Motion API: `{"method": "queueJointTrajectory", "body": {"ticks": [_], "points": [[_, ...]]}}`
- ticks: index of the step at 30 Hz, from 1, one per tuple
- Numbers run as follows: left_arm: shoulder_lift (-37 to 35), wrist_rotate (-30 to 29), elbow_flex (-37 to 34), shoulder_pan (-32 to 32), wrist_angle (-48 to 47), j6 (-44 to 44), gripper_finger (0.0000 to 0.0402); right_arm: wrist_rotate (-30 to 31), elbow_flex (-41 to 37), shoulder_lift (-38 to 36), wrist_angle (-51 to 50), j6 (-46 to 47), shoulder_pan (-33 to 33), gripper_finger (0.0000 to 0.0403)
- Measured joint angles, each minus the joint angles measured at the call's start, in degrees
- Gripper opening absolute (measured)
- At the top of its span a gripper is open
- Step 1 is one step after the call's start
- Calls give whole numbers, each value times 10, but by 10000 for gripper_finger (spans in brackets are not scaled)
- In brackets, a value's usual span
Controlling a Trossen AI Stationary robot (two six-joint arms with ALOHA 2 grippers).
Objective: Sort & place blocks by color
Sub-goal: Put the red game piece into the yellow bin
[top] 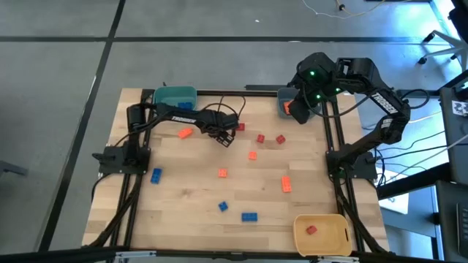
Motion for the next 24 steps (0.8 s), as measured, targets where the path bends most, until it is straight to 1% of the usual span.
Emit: {"method": "queueJointTrajectory", "body": {"ticks": [4, 8, 10, 15, 17, 20, 24], "points": [[7, 6, 2, 0, 0, 4, 198, 0, 0, 0, 0, 0, 0, 2], [8, 6, 2, 1, 6, 35, 193, 0, 0, 0, 0, 0, 0, 2], [8, 13, 2, 4, 6, 45, 180, 0, 0, 0, 0, 0, 0, 2], [8, 17, 2, 9, -2, 73, 127, -1, 0, 0, -2, -13, 0, 1], [8, 19, 2, 9, -2, 94, 126, -14, 0, 0, -2, -16, 0, 2], [5, 40, 1, 10, -2, 118, 126, -43, 0, 0, -2, -20, 3, 1], [4, 53, 12, 3, -21, 124, 126, -62, 0, -3, -2, -45, 21, 2]]}}
